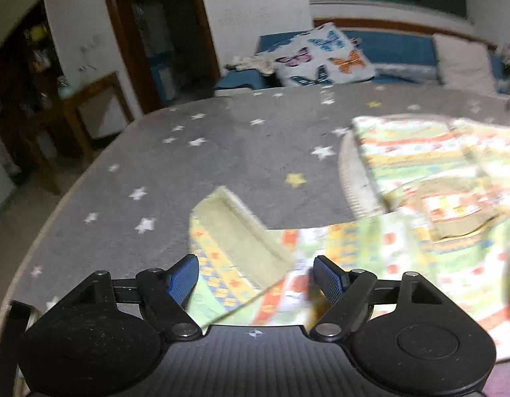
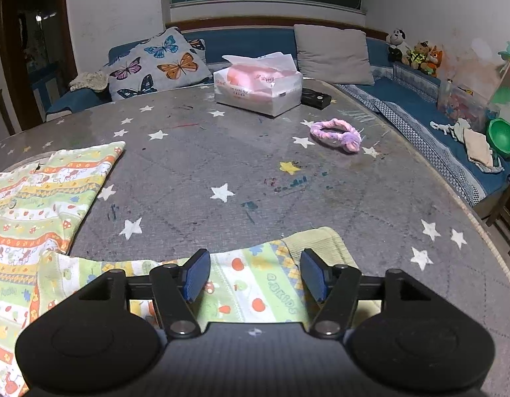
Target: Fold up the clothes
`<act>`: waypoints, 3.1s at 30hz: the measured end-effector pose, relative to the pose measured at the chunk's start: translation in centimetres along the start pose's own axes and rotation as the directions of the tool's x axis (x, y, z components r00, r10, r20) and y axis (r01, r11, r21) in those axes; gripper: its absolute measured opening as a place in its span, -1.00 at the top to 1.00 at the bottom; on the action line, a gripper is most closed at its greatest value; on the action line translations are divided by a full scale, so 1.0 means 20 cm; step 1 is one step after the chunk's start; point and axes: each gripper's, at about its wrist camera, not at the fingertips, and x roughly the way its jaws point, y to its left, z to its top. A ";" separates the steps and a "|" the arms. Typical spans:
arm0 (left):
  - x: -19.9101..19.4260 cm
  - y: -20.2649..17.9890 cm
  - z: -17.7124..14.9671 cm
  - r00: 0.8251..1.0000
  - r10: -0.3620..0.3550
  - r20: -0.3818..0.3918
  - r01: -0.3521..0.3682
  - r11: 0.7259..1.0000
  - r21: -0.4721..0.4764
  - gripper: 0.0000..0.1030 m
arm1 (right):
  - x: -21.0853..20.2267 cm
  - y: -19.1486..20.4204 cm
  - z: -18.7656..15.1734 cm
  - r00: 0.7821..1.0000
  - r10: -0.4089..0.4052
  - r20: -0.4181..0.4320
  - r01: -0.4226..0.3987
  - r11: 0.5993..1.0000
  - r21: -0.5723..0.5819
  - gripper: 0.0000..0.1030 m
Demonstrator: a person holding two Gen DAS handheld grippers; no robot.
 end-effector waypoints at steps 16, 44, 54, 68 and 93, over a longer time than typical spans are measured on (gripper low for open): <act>-0.04 0.49 -0.05 0.968 0.251 -0.025 -0.250 0.938 -0.240 -0.51 | 0.01 0.01 0.00 1.000 0.000 -0.006 0.000 1.000 -0.007 -0.32; -0.06 0.37 -0.01 0.994 0.074 0.086 -0.055 0.976 -0.213 0.89 | -0.08 0.06 0.02 0.999 0.027 0.018 -0.026 0.998 -0.059 -0.33; 0.00 0.55 -0.08 0.979 0.202 -0.004 -0.197 0.946 -0.258 0.84 | -0.26 0.37 0.06 0.973 0.229 0.044 -0.214 0.953 -0.212 -0.33; -0.06 0.18 0.08 0.998 -0.041 0.051 0.047 0.992 -0.116 0.20 | -0.20 0.69 0.00 0.932 0.357 -0.062 -0.356 0.872 -0.336 -0.26; 0.58 -0.46 0.64 0.960 -0.279 -0.005 0.279 0.960 0.005 0.22 | 0.38 0.68 0.42 0.942 0.328 -0.075 -0.334 0.935 -0.115 0.20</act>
